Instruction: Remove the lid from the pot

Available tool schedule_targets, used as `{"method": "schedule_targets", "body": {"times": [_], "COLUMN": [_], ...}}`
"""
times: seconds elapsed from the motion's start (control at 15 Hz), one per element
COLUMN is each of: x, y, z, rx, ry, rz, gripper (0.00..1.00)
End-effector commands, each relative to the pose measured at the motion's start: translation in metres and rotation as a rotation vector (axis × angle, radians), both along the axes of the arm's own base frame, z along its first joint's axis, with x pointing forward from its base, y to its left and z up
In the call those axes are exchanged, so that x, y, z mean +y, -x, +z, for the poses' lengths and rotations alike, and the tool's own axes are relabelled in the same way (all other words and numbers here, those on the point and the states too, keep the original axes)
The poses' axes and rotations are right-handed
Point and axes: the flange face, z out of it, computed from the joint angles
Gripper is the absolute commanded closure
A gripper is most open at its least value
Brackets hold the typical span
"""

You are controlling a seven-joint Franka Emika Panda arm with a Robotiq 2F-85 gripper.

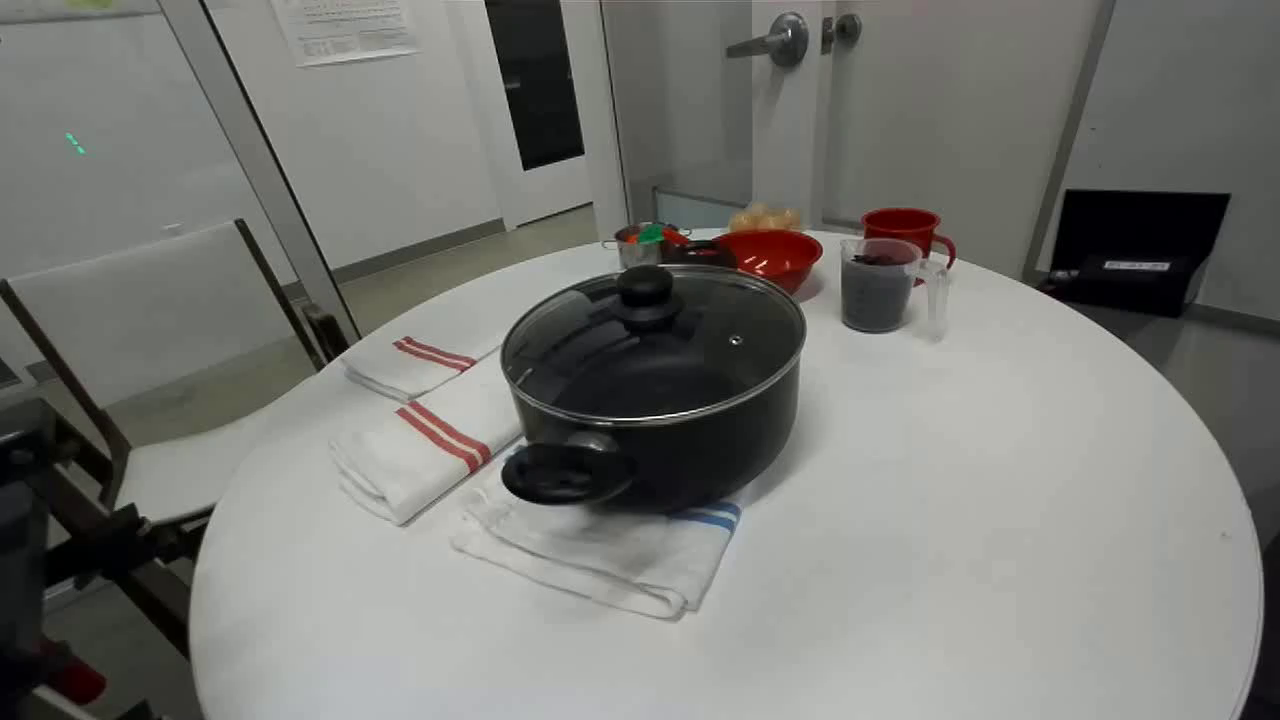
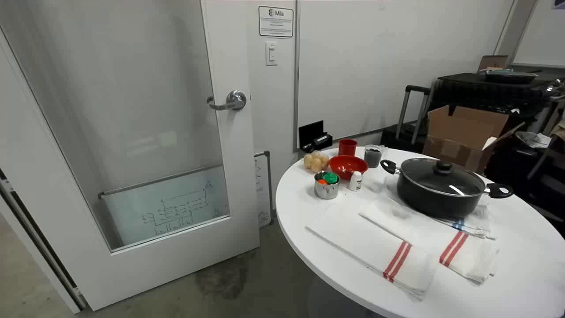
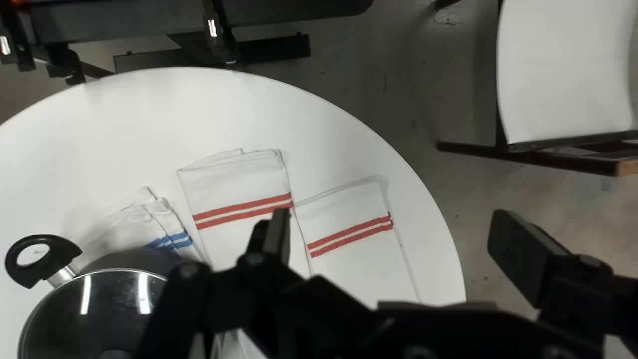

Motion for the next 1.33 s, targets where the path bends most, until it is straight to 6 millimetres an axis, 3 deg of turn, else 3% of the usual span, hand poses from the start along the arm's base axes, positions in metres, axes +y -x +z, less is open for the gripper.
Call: {"method": "schedule_targets", "body": {"times": [0.0,0.4,0.67,0.93,1.27], "x": [0.0,0.0,-0.015,-0.051,-0.107], "y": [0.0,0.0,-0.01,-0.032,-0.067], "z": [0.0,0.0,-0.01,-0.03,-0.071], "rx": [0.0,0.0,0.005,0.004,0.023], "ry": [0.0,0.0,0.027,0.073,0.109], "rz": [0.0,0.0,-0.027,-0.095,-0.15], "gripper": [0.0,0.0,0.0,0.0,0.0]}}
